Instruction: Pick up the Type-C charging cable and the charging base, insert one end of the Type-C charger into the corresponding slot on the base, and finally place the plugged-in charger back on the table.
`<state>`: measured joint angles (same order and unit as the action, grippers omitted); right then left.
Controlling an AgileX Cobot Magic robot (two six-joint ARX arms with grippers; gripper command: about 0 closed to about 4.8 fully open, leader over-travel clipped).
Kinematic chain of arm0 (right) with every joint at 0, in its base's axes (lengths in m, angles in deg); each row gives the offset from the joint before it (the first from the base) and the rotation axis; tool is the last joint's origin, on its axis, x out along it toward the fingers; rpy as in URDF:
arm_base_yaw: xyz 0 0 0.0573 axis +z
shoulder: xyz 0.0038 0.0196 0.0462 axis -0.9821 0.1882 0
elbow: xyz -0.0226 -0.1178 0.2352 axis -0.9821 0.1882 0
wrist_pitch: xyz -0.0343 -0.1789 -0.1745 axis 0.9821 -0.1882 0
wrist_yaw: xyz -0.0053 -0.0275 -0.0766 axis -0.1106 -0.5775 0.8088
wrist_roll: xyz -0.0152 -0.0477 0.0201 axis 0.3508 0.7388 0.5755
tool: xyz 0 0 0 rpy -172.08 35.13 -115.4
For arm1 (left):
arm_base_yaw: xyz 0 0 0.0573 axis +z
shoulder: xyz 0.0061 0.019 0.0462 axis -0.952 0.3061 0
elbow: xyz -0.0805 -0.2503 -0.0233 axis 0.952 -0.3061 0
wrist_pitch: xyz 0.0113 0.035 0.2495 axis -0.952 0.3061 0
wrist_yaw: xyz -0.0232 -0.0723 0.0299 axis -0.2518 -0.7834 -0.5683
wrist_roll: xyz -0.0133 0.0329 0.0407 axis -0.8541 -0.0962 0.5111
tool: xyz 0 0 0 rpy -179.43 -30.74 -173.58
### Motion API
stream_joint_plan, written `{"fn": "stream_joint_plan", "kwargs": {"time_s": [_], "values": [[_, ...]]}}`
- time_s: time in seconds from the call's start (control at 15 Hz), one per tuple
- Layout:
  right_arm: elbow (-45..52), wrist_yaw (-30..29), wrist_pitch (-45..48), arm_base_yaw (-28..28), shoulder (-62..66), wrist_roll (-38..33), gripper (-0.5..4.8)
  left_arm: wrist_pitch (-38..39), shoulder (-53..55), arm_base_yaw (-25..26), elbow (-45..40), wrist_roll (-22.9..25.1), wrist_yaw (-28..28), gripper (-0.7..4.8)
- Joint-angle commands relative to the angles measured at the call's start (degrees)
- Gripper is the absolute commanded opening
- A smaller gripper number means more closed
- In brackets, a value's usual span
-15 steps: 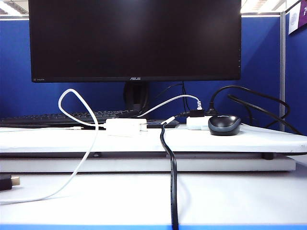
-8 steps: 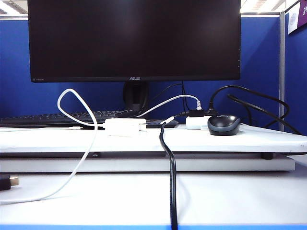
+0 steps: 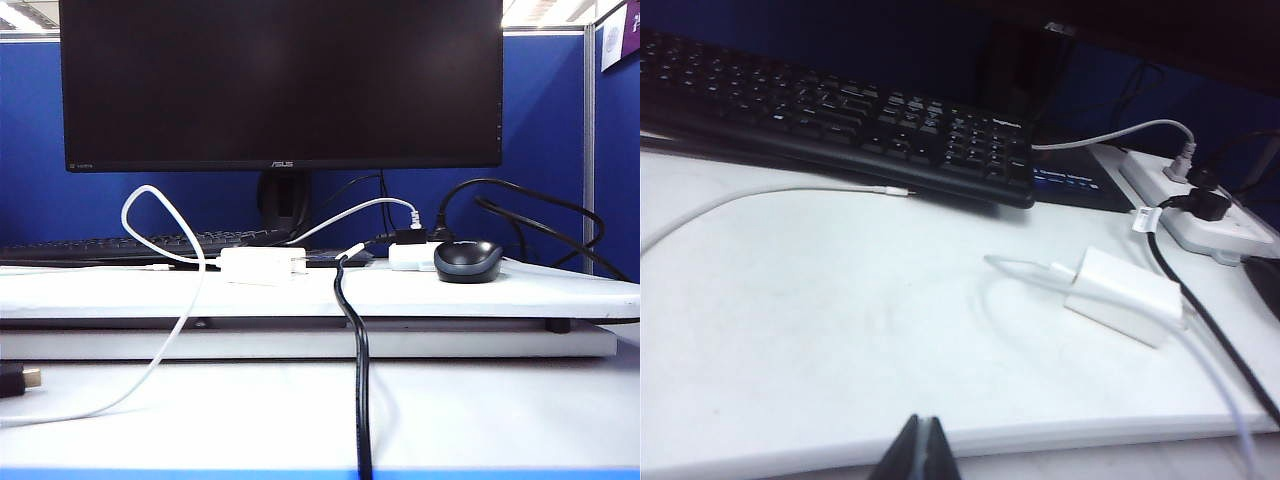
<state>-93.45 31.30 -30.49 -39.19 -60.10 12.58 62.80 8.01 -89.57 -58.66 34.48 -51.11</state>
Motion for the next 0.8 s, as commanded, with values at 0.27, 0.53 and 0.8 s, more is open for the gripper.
{"fn": "stream_joint_plan", "kwargs": {"time_s": [0.27, 0.53, 0.8], "values": [[-0.1, -0.1, 0.7, 0.1, 0.0, -0.3, -0.01, -0.2, -2.1, 3.8, -3.7, 4.1, 0.0, -0.06], [-0.1, -0.1, 0.7, 0.1, 0.0, -0.3, -0.01, 3.4, -2.9, 11.1, -3.7, 10.3, -0.7, -0.06], [-0.1, -0.1, 0.7, 0.1, 0.0, -0.3, -0.01, 4.2, -2.9, 14.9, -3.7, 14.9, -0.5, -0.06]]}}
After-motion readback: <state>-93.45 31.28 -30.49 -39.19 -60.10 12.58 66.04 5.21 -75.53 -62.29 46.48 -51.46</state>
